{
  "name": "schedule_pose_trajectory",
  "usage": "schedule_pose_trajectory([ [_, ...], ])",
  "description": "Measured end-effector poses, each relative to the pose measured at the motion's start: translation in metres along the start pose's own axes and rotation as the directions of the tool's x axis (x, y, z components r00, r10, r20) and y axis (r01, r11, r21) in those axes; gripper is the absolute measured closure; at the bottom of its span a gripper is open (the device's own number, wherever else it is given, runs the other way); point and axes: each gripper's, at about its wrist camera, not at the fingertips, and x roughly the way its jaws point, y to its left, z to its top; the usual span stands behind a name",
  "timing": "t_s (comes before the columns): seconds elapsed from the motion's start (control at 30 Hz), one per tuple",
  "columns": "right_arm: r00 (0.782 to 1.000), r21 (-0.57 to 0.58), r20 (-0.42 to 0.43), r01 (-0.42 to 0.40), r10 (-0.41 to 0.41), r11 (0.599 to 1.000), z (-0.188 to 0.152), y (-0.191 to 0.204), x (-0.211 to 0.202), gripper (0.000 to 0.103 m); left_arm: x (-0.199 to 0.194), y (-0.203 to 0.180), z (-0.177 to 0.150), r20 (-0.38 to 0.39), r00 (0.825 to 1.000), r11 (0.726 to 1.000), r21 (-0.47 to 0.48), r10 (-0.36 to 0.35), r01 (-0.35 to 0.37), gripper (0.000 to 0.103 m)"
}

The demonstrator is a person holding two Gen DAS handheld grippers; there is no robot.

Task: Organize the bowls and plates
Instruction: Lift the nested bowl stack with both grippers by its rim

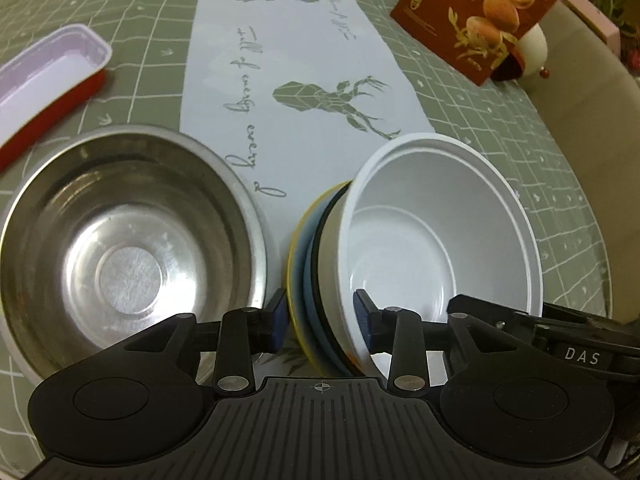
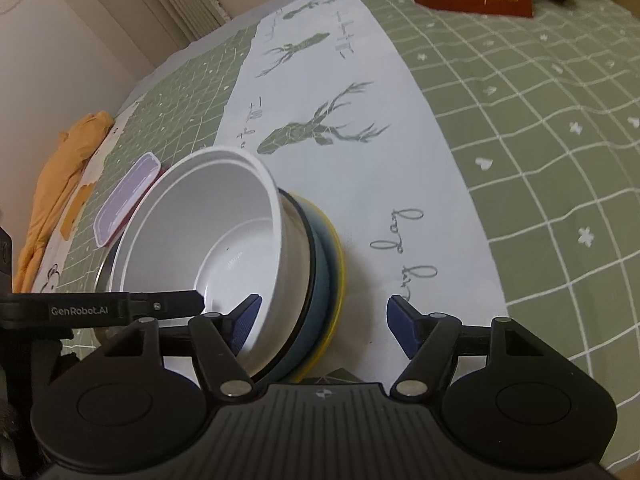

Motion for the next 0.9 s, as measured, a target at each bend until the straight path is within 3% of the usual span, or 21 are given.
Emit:
schedule_pose_trajectory([
  [0.1, 0.999, 0.015, -0.024, -0.022, 0.022, 1.000, 0.000, -0.002, 0.007, 0.034, 0.001, -0.004, -0.001, -0.005, 1.000, 1.000, 0.016, 0.004, -0.004, 0.057],
  [0.27, 0.998, 0.020, -0.053, -0.043, 0.044, 0.999, -0.001, 0.001, 0.020, 0.034, 0.006, -0.013, 0.001, -0.021, 0.999, 0.998, 0.058, 0.036, -0.035, 0.057],
  [0.53, 0.982, 0.066, -0.108, -0.149, 0.155, 0.987, 0.000, 0.000, 0.044, 0.035, 0.018, -0.015, 0.008, -0.075, 0.996, 0.998, 0.043, 0.043, -0.040, 0.058],
  [0.73, 0.980, 0.061, -0.110, -0.163, 0.169, 0.985, 0.004, -0.003, 0.044, 0.035, 0.019, -0.025, 0.012, -0.066, 0.996, 0.995, 0.073, 0.065, -0.061, 0.057],
  [0.9, 0.985, 0.072, -0.091, -0.143, 0.149, 0.987, 0.012, -0.011, 0.039, 0.036, 0.029, -0.033, 0.021, -0.070, 0.997, 0.998, 0.066, 0.023, -0.018, 0.057],
])
